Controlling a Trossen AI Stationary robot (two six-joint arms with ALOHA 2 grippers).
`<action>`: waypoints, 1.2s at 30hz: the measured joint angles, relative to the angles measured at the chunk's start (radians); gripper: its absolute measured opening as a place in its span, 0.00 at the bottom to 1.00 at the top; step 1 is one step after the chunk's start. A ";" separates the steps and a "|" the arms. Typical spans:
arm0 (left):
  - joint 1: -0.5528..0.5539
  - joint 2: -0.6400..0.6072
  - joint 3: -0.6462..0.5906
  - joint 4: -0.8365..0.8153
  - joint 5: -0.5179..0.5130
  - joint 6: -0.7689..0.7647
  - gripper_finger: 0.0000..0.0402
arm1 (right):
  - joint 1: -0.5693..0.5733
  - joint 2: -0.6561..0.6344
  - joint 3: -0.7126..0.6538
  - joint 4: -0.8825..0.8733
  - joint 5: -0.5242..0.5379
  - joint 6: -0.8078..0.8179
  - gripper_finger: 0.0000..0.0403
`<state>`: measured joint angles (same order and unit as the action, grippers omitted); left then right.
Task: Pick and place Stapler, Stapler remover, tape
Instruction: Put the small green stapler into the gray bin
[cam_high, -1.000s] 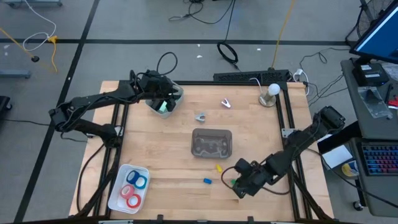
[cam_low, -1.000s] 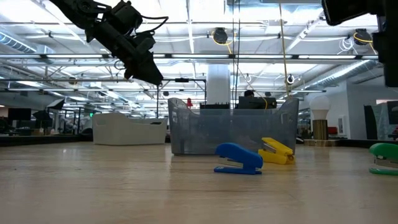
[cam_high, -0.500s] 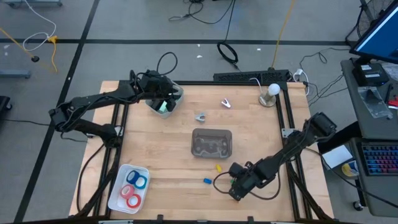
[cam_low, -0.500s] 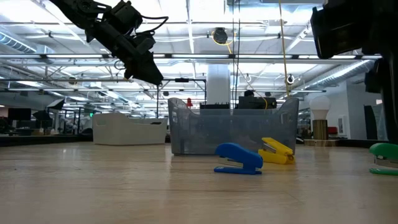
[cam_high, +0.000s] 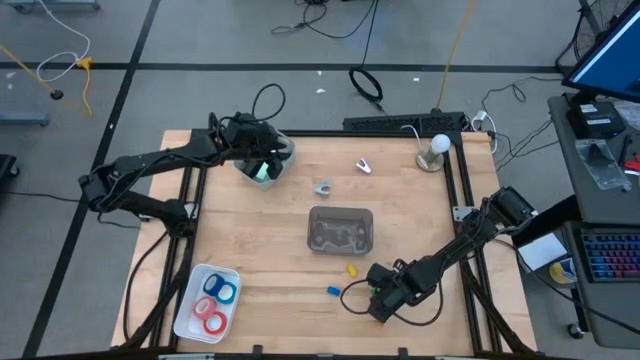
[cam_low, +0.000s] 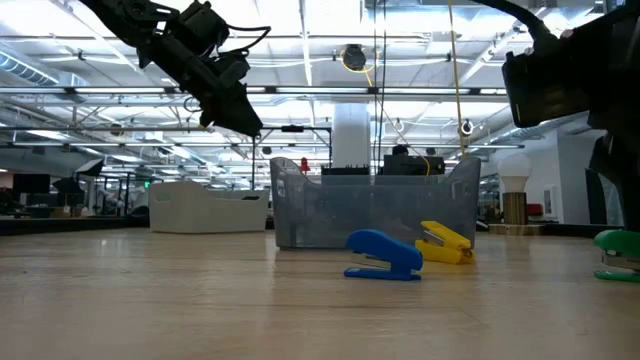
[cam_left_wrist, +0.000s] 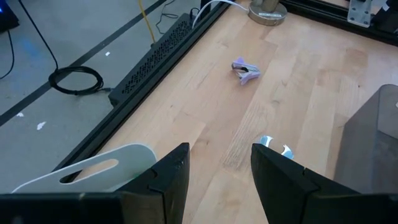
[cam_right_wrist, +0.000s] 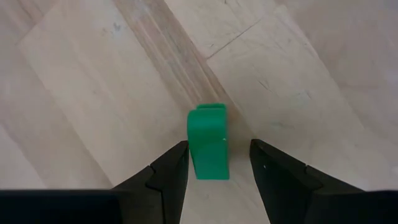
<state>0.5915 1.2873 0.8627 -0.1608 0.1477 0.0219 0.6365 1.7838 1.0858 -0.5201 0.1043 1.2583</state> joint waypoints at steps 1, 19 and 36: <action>0.000 0.000 0.000 0.000 0.000 0.000 0.42 | 0.000 0.004 -0.003 0.001 0.000 0.009 0.41; 0.000 0.000 0.000 0.000 0.000 0.010 0.42 | 0.000 0.001 -0.068 0.094 0.006 0.062 0.41; 0.000 0.000 0.000 -0.001 0.000 0.007 0.42 | 0.000 0.005 -0.069 0.046 -0.005 0.039 0.31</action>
<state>0.5912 1.2873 0.8631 -0.1616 0.1478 0.0285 0.6365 1.7889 1.0164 -0.4743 0.0998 1.2972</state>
